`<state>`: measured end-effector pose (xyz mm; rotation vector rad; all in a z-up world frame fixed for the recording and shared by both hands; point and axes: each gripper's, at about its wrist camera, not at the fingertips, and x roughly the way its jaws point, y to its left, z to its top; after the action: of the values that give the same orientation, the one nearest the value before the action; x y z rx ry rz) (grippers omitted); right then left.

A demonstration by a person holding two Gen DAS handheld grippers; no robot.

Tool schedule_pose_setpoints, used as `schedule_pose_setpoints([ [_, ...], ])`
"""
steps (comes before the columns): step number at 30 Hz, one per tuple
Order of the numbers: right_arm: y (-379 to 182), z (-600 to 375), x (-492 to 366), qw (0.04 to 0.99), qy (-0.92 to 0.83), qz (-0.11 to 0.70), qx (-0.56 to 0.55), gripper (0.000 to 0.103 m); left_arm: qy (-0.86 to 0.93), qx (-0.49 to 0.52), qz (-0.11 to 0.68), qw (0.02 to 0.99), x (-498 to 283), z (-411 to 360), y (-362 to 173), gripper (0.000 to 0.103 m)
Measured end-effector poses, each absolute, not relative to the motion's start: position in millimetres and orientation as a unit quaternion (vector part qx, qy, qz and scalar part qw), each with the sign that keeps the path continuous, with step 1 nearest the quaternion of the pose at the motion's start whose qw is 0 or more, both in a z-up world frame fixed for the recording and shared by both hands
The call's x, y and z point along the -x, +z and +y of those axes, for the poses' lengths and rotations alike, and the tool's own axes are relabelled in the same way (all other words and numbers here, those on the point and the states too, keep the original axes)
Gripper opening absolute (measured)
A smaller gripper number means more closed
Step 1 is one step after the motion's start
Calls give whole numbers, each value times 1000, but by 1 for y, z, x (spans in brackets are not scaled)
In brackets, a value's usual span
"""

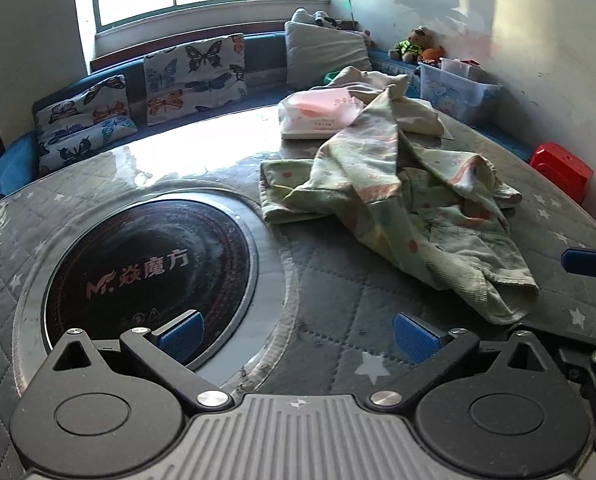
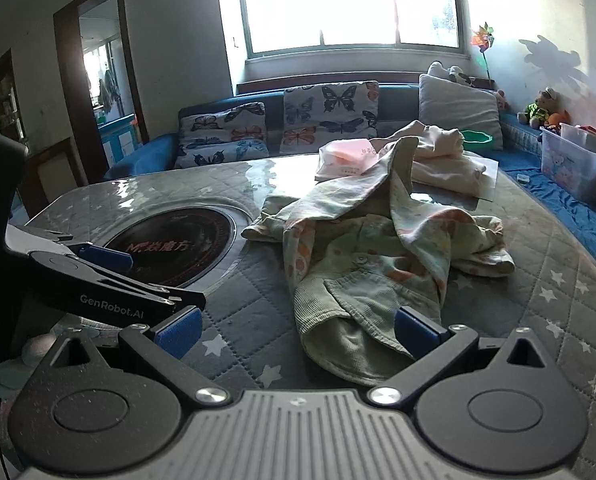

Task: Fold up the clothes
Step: 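Move both grippers toward the crumpled green floral shirt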

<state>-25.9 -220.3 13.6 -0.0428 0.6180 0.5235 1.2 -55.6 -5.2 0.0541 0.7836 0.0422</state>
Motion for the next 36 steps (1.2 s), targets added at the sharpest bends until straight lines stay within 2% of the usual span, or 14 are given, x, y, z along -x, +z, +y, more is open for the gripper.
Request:
schedule_pose_setpoints([
  [8,14,-225,24,919,230,319,21,103,9,-5,377,926,6,-72,1,103],
  [11,14,-228,26,920,220,323,25,103,-29,-26,382,923,-1,-50,12,103],
  [23,10,-236,29,921,202,332,10,102,-44,-35,385,921,-4,-52,18,103],
  [36,7,-242,24,920,191,343,2,95,-53,-44,393,917,-13,-63,17,103],
])
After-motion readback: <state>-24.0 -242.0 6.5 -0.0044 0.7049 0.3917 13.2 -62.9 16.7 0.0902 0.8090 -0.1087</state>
